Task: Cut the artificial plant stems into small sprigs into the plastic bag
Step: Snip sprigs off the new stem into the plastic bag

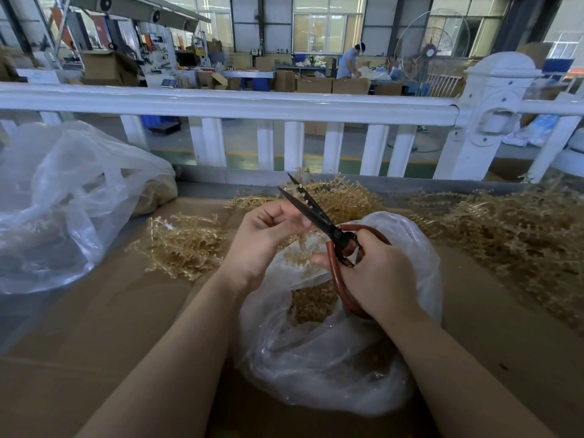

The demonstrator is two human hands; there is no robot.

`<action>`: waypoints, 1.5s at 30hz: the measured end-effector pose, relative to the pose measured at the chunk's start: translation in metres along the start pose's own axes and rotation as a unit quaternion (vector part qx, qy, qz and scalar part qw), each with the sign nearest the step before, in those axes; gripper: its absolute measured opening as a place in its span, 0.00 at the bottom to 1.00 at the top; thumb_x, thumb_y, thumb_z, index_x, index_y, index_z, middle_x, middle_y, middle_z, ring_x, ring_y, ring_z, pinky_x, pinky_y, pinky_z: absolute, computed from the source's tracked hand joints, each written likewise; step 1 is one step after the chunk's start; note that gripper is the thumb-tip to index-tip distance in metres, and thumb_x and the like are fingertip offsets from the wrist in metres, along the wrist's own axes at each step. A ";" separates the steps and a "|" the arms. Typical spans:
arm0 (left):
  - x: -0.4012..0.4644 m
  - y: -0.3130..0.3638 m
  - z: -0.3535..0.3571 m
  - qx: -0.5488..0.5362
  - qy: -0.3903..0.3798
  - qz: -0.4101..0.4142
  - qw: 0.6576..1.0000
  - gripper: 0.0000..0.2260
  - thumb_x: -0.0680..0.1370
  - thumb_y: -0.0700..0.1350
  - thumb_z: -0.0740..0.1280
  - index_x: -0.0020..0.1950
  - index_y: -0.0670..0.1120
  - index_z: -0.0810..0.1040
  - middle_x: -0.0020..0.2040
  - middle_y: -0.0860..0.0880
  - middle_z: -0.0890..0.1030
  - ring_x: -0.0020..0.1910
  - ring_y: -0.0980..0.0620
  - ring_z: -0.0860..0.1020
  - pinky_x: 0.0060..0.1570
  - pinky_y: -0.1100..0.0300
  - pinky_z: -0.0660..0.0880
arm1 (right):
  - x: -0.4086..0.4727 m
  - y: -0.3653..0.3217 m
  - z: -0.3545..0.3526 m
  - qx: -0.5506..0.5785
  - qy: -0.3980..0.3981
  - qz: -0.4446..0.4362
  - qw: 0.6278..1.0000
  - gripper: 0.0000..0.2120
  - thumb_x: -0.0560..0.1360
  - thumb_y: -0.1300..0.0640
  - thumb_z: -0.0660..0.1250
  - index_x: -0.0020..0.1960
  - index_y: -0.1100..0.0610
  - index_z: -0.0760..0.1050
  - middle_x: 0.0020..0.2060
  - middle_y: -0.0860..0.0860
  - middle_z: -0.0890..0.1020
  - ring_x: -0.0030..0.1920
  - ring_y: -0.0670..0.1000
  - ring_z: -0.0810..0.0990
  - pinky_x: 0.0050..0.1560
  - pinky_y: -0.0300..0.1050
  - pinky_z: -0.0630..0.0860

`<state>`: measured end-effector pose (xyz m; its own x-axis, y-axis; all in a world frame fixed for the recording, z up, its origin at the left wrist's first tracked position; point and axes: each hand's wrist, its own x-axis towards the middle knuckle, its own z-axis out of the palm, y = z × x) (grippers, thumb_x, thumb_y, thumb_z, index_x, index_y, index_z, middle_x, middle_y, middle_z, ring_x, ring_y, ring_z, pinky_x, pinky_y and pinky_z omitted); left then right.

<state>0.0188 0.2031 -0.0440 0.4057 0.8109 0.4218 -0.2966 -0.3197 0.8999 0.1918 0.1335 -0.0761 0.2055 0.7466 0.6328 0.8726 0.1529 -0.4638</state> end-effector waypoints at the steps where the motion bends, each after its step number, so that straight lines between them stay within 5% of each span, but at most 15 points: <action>1: 0.000 0.001 0.000 0.006 -0.002 0.000 1.000 0.08 0.76 0.33 0.68 0.51 0.29 0.77 0.45 0.43 0.84 0.46 0.49 0.82 0.51 0.62 0.77 | 0.000 0.000 0.000 0.001 0.000 0.001 1.000 0.29 0.67 0.24 0.62 0.41 0.51 0.75 0.29 0.41 0.75 0.29 0.40 0.73 0.31 0.34 0.69; 6: -0.001 0.003 -0.001 0.002 0.026 0.011 1.000 0.06 0.76 0.39 0.65 0.52 0.42 0.79 0.41 0.49 0.83 0.37 0.56 0.79 0.40 0.70 0.73 | 0.001 0.000 -0.002 -0.002 -0.011 0.005 1.000 0.32 0.66 0.23 0.61 0.45 0.51 0.79 0.32 0.40 0.78 0.31 0.40 0.75 0.33 0.36 0.73; 10: 0.000 0.002 -0.004 0.026 0.037 0.034 0.998 0.05 0.77 0.39 0.70 0.51 0.43 0.83 0.43 0.36 0.81 0.38 0.53 0.78 0.42 0.67 0.75 | 0.001 0.000 -0.003 -0.019 -0.020 0.010 1.000 0.27 0.68 0.27 0.66 0.46 0.51 0.79 0.34 0.41 0.79 0.33 0.41 0.75 0.34 0.33 0.70; 13: -0.001 0.002 -0.006 0.036 0.046 0.043 0.997 0.05 0.75 0.42 0.71 0.47 0.41 0.83 0.43 0.44 0.84 0.41 0.54 0.81 0.46 0.65 0.76 | 0.001 0.000 -0.003 -0.029 -0.015 0.005 0.999 0.25 0.69 0.29 0.68 0.45 0.52 0.80 0.34 0.40 0.78 0.32 0.41 0.74 0.33 0.32 0.66; 18: 0.000 0.001 -0.005 0.039 0.052 0.039 0.997 0.05 0.78 0.40 0.69 0.46 0.40 0.83 0.46 0.44 0.85 0.45 0.53 0.82 0.48 0.65 0.76 | 0.001 -0.002 -0.004 -0.022 -0.017 0.017 0.999 0.22 0.70 0.31 0.70 0.44 0.50 0.79 0.35 0.40 0.79 0.32 0.39 0.73 0.34 0.30 0.66; 23: -0.001 0.004 -0.003 0.020 0.054 0.043 0.997 0.05 0.74 0.42 0.71 0.42 0.41 0.81 0.39 0.51 0.84 0.39 0.58 0.80 0.44 0.69 0.75 | 0.000 -0.009 -0.008 -0.023 0.001 0.006 1.000 0.24 0.67 0.23 0.59 0.41 0.45 0.67 0.32 0.34 0.67 0.30 0.33 0.64 0.32 0.29 0.59; 29: 0.000 0.000 -0.003 0.024 0.030 0.029 0.999 0.03 0.74 0.37 0.71 0.45 0.37 0.83 0.46 0.43 0.86 0.46 0.49 0.83 0.51 0.60 0.77 | 0.001 -0.005 -0.005 -0.040 -0.003 0.008 0.999 0.27 0.67 0.22 0.56 0.41 0.46 0.68 0.31 0.36 0.69 0.30 0.35 0.67 0.31 0.30 0.60; 34: -0.002 0.000 0.003 0.011 0.018 0.031 0.999 0.03 0.74 0.34 0.69 0.45 0.39 0.82 0.40 0.53 0.86 0.38 0.62 0.80 0.39 0.72 0.73 | 0.001 -0.003 -0.003 -0.045 -0.005 0.008 0.999 0.30 0.66 0.20 0.55 0.41 0.47 0.71 0.31 0.38 0.73 0.30 0.37 0.70 0.30 0.31 0.64; 40: -0.002 0.001 0.005 0.006 0.016 0.018 1.000 0.03 0.74 0.35 0.69 0.46 0.36 0.81 0.41 0.45 0.83 0.38 0.59 0.80 0.41 0.70 0.74 | 0.001 -0.002 -0.003 -0.032 -0.006 0.007 0.999 0.27 0.66 0.22 0.58 0.40 0.47 0.70 0.32 0.37 0.73 0.30 0.35 0.69 0.31 0.31 0.63; 45: -0.002 0.005 0.003 0.040 0.027 0.041 0.998 0.07 0.77 0.30 0.66 0.50 0.39 0.80 0.35 0.52 0.83 0.33 0.61 0.79 0.39 0.72 0.73 | 0.000 -0.004 -0.003 -0.031 0.000 0.009 0.999 0.26 0.66 0.22 0.56 0.40 0.45 0.68 0.29 0.35 0.67 0.28 0.35 0.66 0.30 0.30 0.59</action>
<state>0.0192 0.1979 -0.0404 0.3347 0.8045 0.4906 -0.2560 -0.4234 0.8690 0.1895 0.1312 -0.0720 0.2211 0.7487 0.6249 0.8943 0.0998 -0.4361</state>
